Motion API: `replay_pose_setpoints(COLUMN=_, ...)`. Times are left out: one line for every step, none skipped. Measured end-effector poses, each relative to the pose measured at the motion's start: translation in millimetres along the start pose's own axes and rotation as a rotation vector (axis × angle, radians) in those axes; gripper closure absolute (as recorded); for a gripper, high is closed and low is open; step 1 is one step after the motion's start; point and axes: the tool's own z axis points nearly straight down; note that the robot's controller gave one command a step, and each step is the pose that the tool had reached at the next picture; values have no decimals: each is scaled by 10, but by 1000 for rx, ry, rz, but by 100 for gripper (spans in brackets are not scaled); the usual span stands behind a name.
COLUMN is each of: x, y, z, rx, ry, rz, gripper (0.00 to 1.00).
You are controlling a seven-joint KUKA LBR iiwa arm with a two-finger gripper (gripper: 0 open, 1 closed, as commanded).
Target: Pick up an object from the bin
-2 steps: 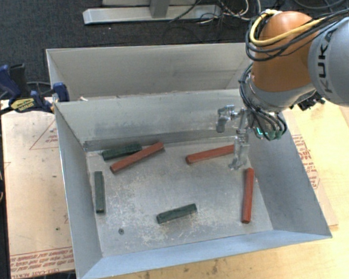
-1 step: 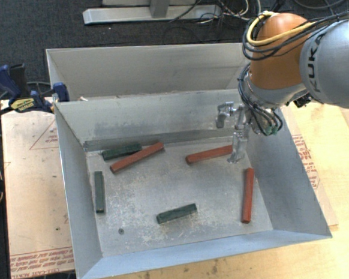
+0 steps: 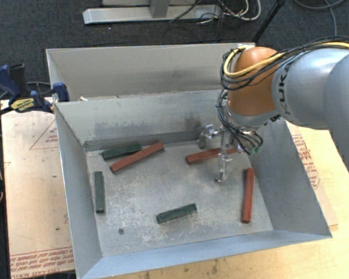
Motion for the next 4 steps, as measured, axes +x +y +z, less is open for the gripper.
replay_pose_setpoints(x=-21, y=-9, z=-49, rx=2, ry=-7, rz=0, gripper=100)
replay_pose_setpoints(x=-17, y=360, z=-1342, rx=3, ry=-15, rz=26, gripper=100)
replay_pose_setpoints(x=583, y=455, z=-898, rx=0, ry=3, rz=87, gripper=100)
replay_pose_setpoints(x=553, y=450, z=-922, rx=2, ry=-5, rz=86, gripper=0)
